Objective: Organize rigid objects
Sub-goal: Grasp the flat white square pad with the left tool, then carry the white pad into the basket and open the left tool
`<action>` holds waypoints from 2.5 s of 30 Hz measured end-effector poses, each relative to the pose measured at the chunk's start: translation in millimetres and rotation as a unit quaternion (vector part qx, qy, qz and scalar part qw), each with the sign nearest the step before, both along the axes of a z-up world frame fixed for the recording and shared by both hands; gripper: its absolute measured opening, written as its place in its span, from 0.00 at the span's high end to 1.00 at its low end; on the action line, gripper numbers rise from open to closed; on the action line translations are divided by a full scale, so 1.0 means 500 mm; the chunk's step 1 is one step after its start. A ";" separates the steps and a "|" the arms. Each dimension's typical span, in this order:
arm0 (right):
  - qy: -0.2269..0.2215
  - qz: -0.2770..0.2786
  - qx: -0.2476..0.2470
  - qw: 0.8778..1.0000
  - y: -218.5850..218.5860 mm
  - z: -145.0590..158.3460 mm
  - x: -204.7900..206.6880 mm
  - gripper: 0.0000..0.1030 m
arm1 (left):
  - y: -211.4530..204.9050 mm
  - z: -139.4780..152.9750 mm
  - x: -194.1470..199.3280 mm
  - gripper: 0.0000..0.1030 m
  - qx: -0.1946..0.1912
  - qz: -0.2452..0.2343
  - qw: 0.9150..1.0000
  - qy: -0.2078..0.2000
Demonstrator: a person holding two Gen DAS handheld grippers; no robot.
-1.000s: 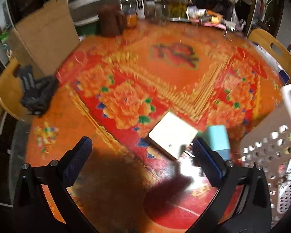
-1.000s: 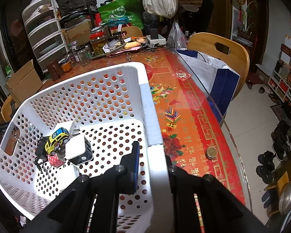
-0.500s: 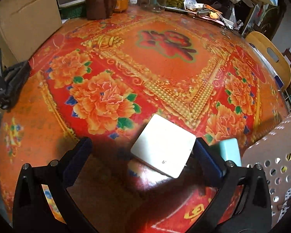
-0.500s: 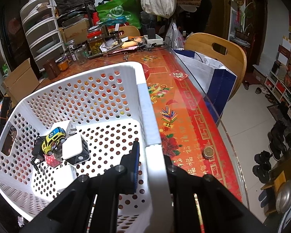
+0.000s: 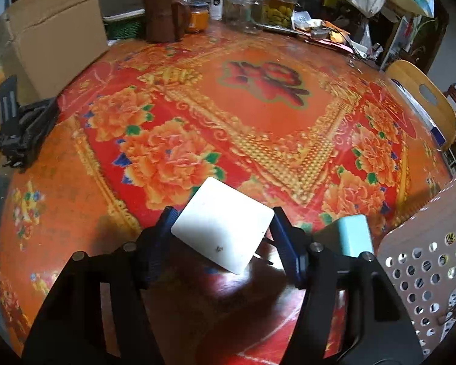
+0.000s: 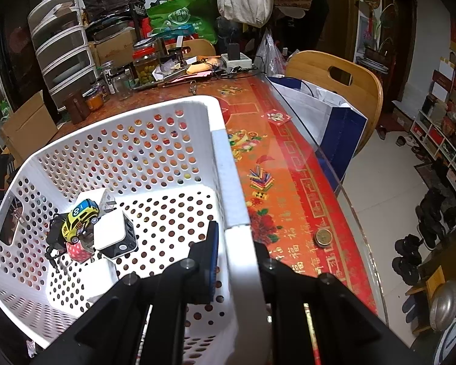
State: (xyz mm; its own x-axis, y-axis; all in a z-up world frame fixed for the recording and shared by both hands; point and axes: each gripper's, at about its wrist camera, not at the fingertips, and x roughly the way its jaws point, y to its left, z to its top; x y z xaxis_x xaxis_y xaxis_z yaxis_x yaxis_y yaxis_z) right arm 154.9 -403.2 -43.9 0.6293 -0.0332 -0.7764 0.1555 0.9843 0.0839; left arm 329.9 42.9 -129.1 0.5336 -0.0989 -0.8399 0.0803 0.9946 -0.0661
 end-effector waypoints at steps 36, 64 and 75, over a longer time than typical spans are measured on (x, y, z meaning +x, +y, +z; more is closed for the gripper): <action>-0.024 0.025 0.016 0.999 -0.001 0.000 -0.009 0.88 | -0.119 0.325 -0.274 0.41 0.134 0.054 0.973 -0.182; -0.024 0.025 0.019 0.999 0.005 0.001 -0.007 0.87 | -0.494 0.177 -0.283 0.41 0.185 -0.241 0.949 0.082; -0.021 0.023 0.020 0.999 0.010 -0.003 -0.004 0.87 | -0.485 0.138 -0.259 0.39 0.185 -0.267 0.938 0.118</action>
State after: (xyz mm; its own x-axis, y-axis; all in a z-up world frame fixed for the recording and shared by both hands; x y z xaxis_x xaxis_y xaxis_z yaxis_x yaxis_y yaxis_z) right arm 152.7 -398.3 -45.6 0.6619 0.0273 -0.7491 0.1051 0.9861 0.1289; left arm 200.5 -199.8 -59.9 0.2851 0.0226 -0.9582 0.6006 0.7749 0.1969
